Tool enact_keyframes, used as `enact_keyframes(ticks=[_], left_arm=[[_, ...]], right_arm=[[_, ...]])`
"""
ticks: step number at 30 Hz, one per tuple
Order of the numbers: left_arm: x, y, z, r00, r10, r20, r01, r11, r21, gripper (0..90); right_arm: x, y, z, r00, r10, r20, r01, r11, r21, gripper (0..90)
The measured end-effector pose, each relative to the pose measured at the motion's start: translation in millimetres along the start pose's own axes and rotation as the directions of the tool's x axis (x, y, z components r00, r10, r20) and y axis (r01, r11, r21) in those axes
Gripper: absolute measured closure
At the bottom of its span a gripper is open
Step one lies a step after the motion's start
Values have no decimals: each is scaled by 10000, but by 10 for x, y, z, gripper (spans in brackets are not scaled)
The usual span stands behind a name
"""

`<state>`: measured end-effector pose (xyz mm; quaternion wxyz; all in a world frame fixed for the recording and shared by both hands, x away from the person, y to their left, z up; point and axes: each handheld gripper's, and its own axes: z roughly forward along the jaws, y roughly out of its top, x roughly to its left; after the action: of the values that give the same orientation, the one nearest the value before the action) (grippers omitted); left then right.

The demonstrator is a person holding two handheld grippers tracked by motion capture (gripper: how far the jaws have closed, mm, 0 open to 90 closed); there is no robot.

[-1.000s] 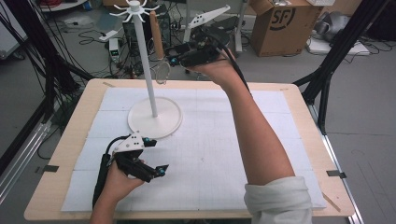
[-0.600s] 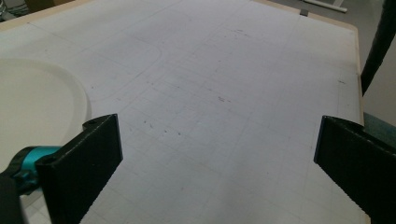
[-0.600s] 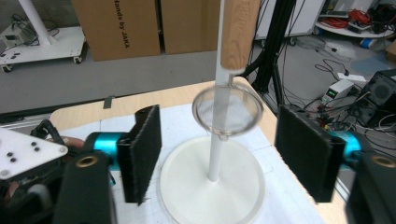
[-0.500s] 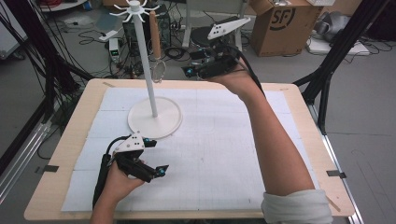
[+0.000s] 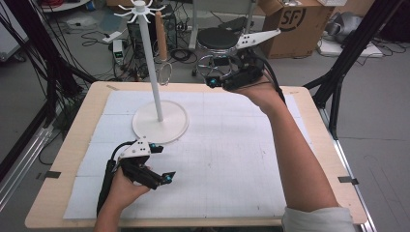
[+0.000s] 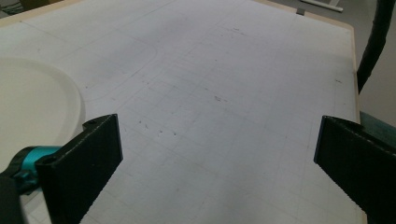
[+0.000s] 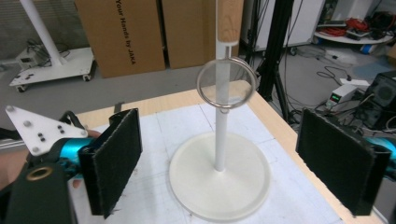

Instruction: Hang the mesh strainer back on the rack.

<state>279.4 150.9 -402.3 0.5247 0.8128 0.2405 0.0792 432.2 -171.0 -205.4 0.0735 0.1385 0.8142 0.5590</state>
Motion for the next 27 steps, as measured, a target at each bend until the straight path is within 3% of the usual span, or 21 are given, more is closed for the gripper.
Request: enact_keyframes(ticks=[8,11,16,21,27], left_arm=[[5,-13,13,10000,-27,-19,27,10000,42,16],[7,-16,16,10000,-43,-68,44,10000,68,16],[10,-16,15,10000,-18,-69,18,10000,43,16],[8,-16,11,10000,-59,-19,59,10000,-19,16],[3,-13,2,10000,-88,-9,88,9999,-77,16]], right_arm=[[4,-191,-88,9998,192,-56,-192,9998,12,90],[27,-270,-131,9995,296,-97,-297,9995,-79,23],[24,-387,-199,9988,480,-99,-479,9987,148,9],[95,-487,-273,9992,381,-143,-382,9992,-84,3],[202,-647,-306,9997,227,-60,-226,9996,168,3]])
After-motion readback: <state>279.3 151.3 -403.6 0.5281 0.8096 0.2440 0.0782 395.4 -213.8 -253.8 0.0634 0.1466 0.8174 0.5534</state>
